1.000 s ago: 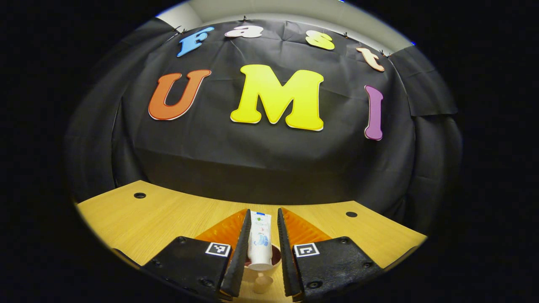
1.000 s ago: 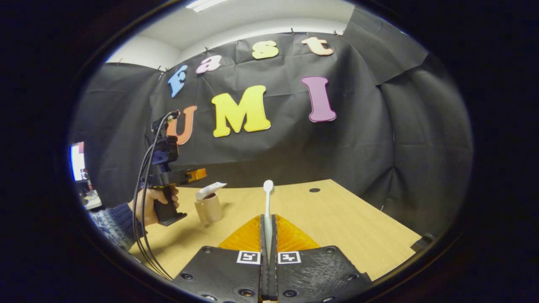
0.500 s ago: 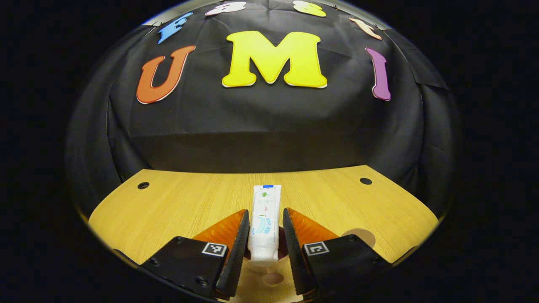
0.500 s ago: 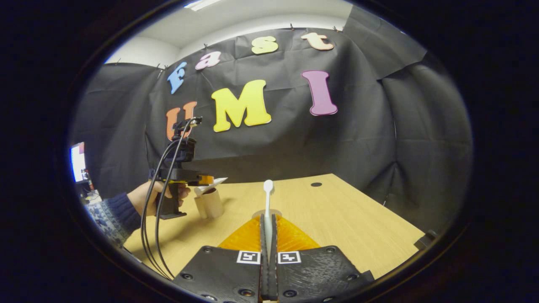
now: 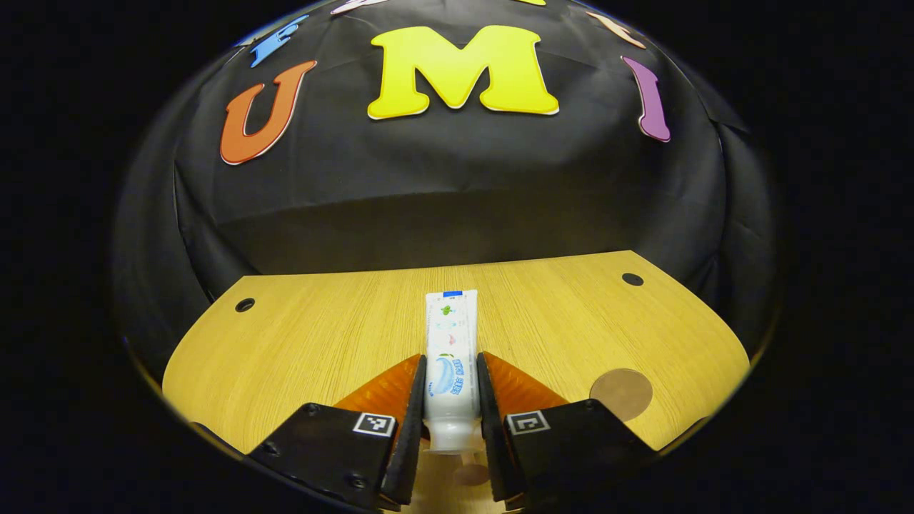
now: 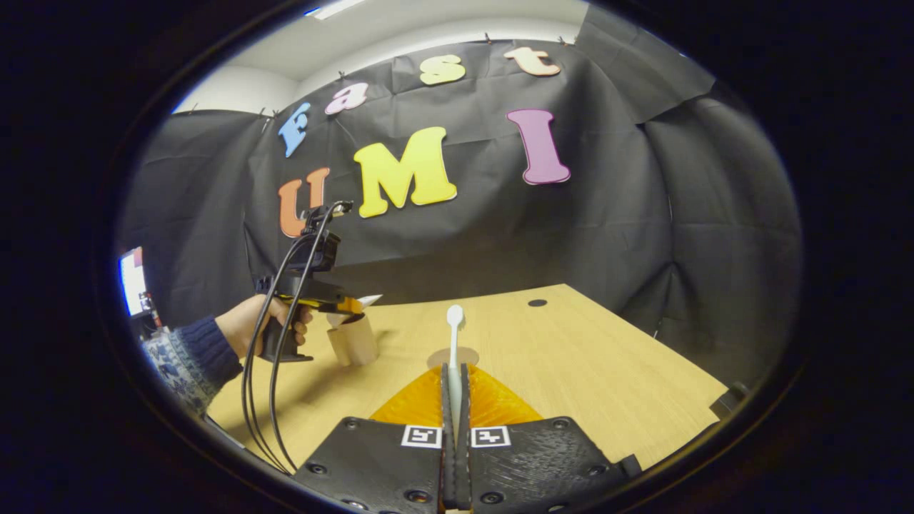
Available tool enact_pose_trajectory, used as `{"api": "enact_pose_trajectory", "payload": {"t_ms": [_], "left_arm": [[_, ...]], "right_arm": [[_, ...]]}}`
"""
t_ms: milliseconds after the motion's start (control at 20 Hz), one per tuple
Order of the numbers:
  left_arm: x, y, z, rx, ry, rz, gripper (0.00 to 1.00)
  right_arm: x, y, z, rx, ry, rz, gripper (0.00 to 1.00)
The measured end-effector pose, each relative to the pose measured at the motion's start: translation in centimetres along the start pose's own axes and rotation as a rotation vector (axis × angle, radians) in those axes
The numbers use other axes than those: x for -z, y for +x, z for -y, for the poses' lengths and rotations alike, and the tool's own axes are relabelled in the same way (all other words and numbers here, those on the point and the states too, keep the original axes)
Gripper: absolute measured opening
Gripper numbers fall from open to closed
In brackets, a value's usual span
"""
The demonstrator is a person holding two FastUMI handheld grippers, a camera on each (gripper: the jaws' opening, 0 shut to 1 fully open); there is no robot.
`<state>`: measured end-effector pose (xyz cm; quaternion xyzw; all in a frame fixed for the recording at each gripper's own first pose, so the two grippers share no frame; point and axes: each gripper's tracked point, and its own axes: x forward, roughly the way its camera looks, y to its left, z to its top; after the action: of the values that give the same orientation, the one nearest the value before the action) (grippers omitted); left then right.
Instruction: Put the toothbrush and toothpaste on the desktop into the cup, then pick up the cup and place it on the coaster on the desktop.
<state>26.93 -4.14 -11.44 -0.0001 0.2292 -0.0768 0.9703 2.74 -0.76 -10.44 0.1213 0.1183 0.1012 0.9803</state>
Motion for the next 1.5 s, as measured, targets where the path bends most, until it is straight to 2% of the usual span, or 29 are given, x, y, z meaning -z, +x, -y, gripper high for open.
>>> {"api": "enact_pose_trajectory", "payload": {"t_ms": [100,250,400,500,700,850,1050,1200,1250,1300,1500], "left_arm": [[-0.6,-0.5,0.0,0.018,-0.058,0.031,0.41],[-3.1,-2.2,-0.1,0.042,-0.12,0.149,0.41],[-5.1,-3.3,-0.6,0.045,-0.116,0.252,0.41],[-5.3,-3.0,-0.6,0.057,-0.114,0.288,0.42],[-5.7,-2.2,-1.6,0.017,-0.104,0.382,0.42],[-5.4,-1.6,-1.2,0.035,-0.116,0.445,0.42],[-5.2,-1.5,-0.5,0.048,-0.04,0.507,0.42],[-4.6,-1.1,-0.1,0.072,-0.059,0.513,0.43],[-4.7,-1.1,-0.1,0.068,-0.064,0.519,0.51],[-4.8,-1.1,-0.1,0.067,-0.063,0.523,0.45],[-4.6,-1.4,-0.3,0.063,-0.051,0.513,0.47]], "right_arm": [[-0.1,0.0,-0.3,-0.005,-0.006,0.006,0.0],[0.2,0.0,-0.5,-0.009,-0.019,0.001,0.0],[0.2,-0.1,-0.7,-0.014,-0.019,0.003,0.0],[0.3,-0.2,-0.6,-0.014,-0.016,0.001,0.0],[0.6,0.0,-0.4,-0.012,-0.017,-0.004,0.0],[1.2,0.5,0.1,-0.008,-0.03,-0.019,0.0],[2.1,1.3,0.0,-0.021,-0.025,-0.055,0.0],[2.8,1.8,0.3,-0.019,-0.025,-0.071,0.0],[3.1,2.1,0.5,-0.017,-0.02,-0.081,0.0],[3.3,2.1,0.6,-0.016,-0.014,-0.092,0.0],[3.7,2.6,1.1,-0.006,0.004,-0.111,0.0]]}}
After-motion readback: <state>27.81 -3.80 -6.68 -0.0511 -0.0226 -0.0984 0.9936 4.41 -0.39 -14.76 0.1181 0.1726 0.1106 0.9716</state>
